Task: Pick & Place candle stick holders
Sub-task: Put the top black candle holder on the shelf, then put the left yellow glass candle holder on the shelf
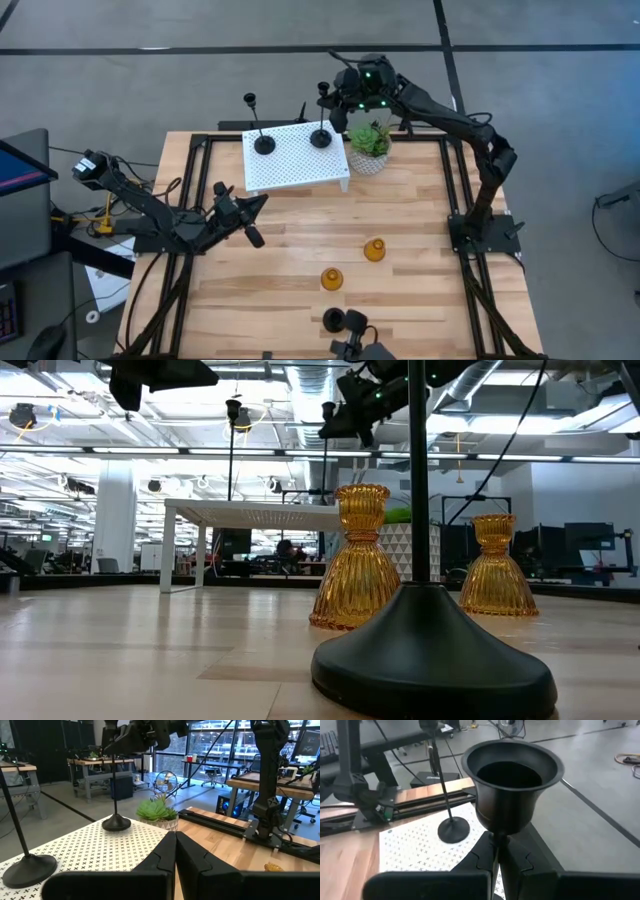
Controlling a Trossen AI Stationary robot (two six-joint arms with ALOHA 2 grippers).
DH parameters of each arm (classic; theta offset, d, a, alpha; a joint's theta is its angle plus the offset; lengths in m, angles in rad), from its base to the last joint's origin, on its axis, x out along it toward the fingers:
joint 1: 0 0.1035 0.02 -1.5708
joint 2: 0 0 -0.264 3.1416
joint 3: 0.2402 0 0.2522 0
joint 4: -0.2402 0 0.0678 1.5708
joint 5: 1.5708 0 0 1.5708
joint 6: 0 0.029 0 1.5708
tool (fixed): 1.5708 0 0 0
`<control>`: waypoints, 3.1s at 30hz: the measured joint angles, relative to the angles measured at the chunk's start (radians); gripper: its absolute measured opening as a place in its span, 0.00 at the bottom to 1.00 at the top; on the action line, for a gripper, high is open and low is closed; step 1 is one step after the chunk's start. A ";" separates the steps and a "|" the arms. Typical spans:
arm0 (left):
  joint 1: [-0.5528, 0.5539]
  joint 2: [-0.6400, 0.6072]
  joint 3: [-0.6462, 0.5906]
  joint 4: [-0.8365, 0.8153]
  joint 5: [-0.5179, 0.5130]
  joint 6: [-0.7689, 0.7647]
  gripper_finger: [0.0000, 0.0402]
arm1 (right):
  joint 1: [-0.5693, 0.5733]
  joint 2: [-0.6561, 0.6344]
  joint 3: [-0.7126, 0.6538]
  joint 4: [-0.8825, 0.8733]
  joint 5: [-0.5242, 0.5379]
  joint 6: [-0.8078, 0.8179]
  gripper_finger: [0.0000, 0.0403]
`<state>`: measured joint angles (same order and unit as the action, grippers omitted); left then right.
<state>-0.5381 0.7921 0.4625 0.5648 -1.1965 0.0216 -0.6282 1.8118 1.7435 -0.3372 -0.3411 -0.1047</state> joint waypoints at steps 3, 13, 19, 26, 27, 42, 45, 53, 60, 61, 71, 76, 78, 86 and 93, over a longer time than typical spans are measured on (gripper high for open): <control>0.000 0.000 0.000 0.000 0.000 0.000 0.02 | -0.010 0.000 0.000 -0.021 0.002 0.000 0.00; 0.000 0.000 0.000 -0.003 0.000 0.000 0.02 | -0.010 0.008 0.000 -0.027 0.009 -0.010 0.00; 0.000 0.000 0.000 -0.005 0.000 0.000 0.02 | -0.011 0.008 0.000 -0.027 0.017 -0.010 0.02; 0.000 0.000 0.000 -0.008 0.000 0.000 0.02 | -0.012 0.009 0.000 -0.030 0.032 -0.009 0.12; 0.000 0.000 0.000 -0.007 0.000 0.000 0.02 | -0.011 0.009 0.000 -0.030 0.030 -0.010 0.13; 0.000 0.001 0.000 -0.007 0.000 0.000 0.02 | -0.007 -0.069 0.000 -0.103 0.027 -0.027 0.51; 0.000 0.001 0.000 -0.007 0.000 0.000 0.02 | -0.007 -0.121 0.000 -0.156 0.026 -0.060 0.58; 0.000 0.001 0.000 -0.007 0.026 0.000 0.02 | -0.007 -0.299 0.000 -0.406 0.025 -0.063 0.55; 0.000 0.001 0.000 -0.008 0.273 -0.001 0.02 | 0.014 -0.441 0.000 -0.639 0.025 -0.063 0.36; 0.000 0.001 0.000 -0.008 0.313 -0.004 0.02 | 0.021 -0.458 0.000 -0.670 0.025 -0.063 0.32; 0.000 0.091 0.000 -0.007 0.572 -0.134 0.02 | 0.190 -0.559 0.000 -0.865 0.033 -0.017 0.02; 0.000 0.171 0.000 0.005 0.643 -0.236 0.02 | 0.351 -0.569 0.000 -0.863 0.162 0.035 0.00; 0.000 0.201 0.000 0.020 0.680 -0.261 0.02 | 0.417 -0.578 0.000 -0.861 0.220 0.063 0.01; -0.015 0.334 0.007 0.257 0.738 -0.253 0.02 | 0.664 -0.602 0.000 -0.845 0.427 0.166 0.00; -0.085 0.466 0.122 0.259 0.662 -0.153 0.01 | 0.795 -0.628 -0.097 -0.695 0.447 0.162 0.00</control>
<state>-0.6228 1.2577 0.5841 0.8242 -0.5340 -0.1313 0.1664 1.1838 1.6465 -1.0319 0.1062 0.0574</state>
